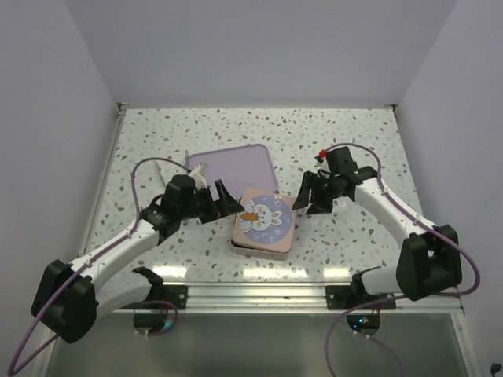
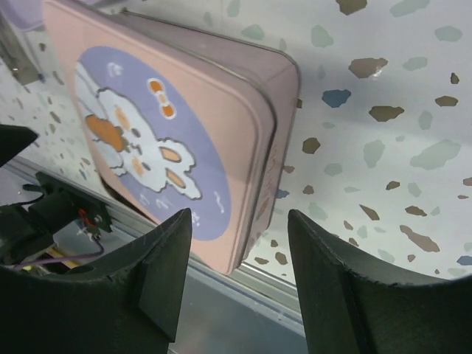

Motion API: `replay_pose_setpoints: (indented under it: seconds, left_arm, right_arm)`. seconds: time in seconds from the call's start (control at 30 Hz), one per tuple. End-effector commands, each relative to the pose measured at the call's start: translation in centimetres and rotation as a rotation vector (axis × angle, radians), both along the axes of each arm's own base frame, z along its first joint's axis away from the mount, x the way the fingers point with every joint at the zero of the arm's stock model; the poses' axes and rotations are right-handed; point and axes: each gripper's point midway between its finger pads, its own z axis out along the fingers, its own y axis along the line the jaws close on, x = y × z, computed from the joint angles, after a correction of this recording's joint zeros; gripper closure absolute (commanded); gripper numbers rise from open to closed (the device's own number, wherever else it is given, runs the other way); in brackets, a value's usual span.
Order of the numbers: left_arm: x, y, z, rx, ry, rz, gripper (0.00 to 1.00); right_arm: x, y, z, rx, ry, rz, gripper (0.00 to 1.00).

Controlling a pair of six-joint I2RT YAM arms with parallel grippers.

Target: Pack the cookies

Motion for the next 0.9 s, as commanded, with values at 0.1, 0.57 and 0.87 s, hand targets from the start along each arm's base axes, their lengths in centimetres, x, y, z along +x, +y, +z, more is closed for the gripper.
replay_pose_setpoints:
  seconds: [0.1,0.57,0.87]
  left_arm:
    - [1.3,-0.1,1.4,0.019,-0.045,-0.006,0.06]
    - [1.3,0.1,-0.1,0.035,-0.006,0.002,0.06]
    - [1.7,-0.1,-2.1,0.062,0.028,-0.003,0.06]
  right_arm:
    - [2.2,0.2,-2.4,-0.032,0.018,0.001,0.46]
    - [4.3,1.2,-3.9,-0.012,0.050,0.033,0.59]
    - [3.4,1.8,-3.4,0.045,0.060,0.030,0.62]
